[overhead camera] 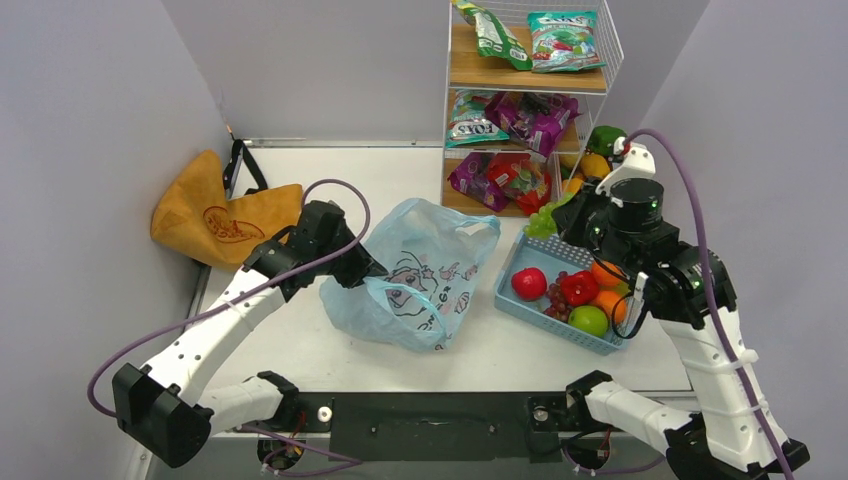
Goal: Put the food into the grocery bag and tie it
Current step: Pick up the fake fruit from the bin, then place the fake fruit in the grocery bag.
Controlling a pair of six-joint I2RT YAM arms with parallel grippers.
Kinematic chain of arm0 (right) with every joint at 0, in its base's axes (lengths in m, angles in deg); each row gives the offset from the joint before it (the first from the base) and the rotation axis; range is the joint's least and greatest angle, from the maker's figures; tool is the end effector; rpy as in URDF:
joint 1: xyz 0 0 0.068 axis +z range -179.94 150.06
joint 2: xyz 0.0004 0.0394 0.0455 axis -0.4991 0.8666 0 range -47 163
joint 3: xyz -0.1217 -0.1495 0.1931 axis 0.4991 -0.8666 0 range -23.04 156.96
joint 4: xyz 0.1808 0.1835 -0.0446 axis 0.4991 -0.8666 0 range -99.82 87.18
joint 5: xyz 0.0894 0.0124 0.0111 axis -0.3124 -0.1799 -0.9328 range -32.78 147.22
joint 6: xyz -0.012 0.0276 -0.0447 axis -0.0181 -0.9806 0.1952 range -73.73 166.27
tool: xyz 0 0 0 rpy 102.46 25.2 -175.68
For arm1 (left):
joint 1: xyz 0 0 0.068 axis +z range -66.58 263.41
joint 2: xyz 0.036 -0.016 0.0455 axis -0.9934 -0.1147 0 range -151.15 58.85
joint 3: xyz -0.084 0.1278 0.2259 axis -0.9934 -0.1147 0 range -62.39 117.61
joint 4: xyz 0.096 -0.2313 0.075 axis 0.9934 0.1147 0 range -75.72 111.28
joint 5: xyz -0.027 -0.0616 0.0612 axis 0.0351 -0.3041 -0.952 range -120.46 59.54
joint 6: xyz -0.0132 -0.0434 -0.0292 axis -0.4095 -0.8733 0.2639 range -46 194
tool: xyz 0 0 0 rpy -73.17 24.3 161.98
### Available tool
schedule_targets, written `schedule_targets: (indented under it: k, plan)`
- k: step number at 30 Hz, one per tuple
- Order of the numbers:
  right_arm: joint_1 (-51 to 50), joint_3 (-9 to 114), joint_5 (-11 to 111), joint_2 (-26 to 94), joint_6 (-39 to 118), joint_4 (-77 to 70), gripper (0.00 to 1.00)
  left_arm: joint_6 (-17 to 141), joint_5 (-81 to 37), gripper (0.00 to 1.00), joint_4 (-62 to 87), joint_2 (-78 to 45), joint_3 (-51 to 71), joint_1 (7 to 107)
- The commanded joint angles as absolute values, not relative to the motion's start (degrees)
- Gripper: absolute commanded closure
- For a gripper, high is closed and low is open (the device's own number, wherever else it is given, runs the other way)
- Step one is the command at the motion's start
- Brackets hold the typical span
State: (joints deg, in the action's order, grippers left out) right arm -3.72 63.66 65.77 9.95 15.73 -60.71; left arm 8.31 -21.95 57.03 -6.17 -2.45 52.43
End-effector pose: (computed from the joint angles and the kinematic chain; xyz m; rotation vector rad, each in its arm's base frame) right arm 0.1416 0.0639 0.4571 0.1720 2.0806 0.4569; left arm 0.1954 -0.1235 0.3098 -0.7097 2.5227 -0.8842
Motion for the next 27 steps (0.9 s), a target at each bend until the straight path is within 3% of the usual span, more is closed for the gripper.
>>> schedule_targets:
  k: [1,12,27]
  plan:
    - [-3.3,67.5,60.2,8.3,17.6,-57.9,1.00,7.1,-20.2,1.00,52.8,-7.7,0.7,53.0]
    - [3.5,72.2,47.0,8.2,17.3,-48.7,1.00,2.7,-19.1,1.00,49.2,-8.3,2.3,54.1]
    - [12.0,75.5,45.2,17.1,14.3,-43.5,1.00,-3.2,-14.6,1.00,42.9,-7.3,-0.2,54.9]
